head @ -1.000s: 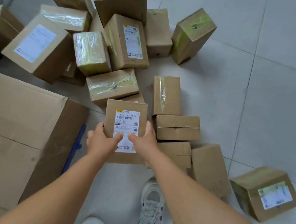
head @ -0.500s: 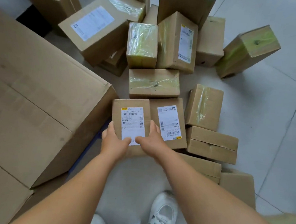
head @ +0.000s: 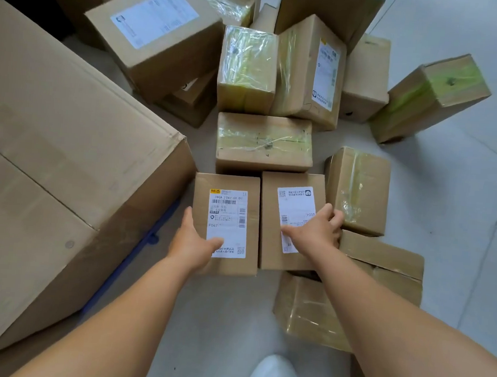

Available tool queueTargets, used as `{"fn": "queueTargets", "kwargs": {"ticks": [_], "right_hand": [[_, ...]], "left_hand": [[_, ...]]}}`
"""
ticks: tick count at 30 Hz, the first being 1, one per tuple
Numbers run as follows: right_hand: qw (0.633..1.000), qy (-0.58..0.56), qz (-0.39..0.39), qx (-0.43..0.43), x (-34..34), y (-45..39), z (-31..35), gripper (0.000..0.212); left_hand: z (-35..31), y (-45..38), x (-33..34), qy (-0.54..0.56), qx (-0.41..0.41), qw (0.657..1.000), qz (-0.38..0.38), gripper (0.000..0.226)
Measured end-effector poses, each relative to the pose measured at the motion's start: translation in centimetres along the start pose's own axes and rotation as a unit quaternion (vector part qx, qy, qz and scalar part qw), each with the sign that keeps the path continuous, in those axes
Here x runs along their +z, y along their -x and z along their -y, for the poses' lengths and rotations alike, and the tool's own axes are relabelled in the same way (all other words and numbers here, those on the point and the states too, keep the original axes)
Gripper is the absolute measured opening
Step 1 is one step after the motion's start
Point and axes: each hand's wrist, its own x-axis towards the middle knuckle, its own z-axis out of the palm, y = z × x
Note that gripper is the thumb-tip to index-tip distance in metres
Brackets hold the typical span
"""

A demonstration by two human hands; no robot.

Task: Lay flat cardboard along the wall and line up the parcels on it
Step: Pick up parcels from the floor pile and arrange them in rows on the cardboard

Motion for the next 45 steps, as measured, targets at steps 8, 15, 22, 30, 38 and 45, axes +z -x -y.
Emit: {"fn": "queueTargets", "kwargs": {"ticks": [8, 15, 22, 30, 38, 45], "right_hand": [[0.991, -0.095, 0.076, 0.057, 0.2, 0.1, -1.4, 0.109], [0.990, -0.122, 0.052, 0.041, -3.1, 3.3, -0.9, 0.121], [0.986, -0.163, 0.031, 0.030, -11.6, 9.6, 0.7, 0.118], [0.977, -0.212, -0.015, -0.029, -20.9, 18.5, 6.1, 0.102], [0.965, -0.225, 0.033, -0.133, -27.6, 28.3, 13.0, 0.081], [0.940, -0.224, 0.118, -0.230, -30.4, 36.8, 19.4, 0.078]], "left_hand": [[-1.1, 0.5, 0.1, 0.021, -0.007, 0.999, -0.031, 0.091], [-2.5, 5.1, -1.4, 0.058, 0.002, 0.997, -0.049, 0.062], [-7.5, 13.2, -4.1, 0.079, 0.035, 0.995, -0.040, 0.054], [-14.6, 22.9, -12.3, 0.084, 0.109, 0.987, -0.079, 0.071], [-17.4, 33.7, -21.4, 0.192, 0.145, 0.954, -0.177, 0.066], [-16.4, 42.5, -28.9, 0.289, 0.116, 0.916, -0.255, 0.062]]}}
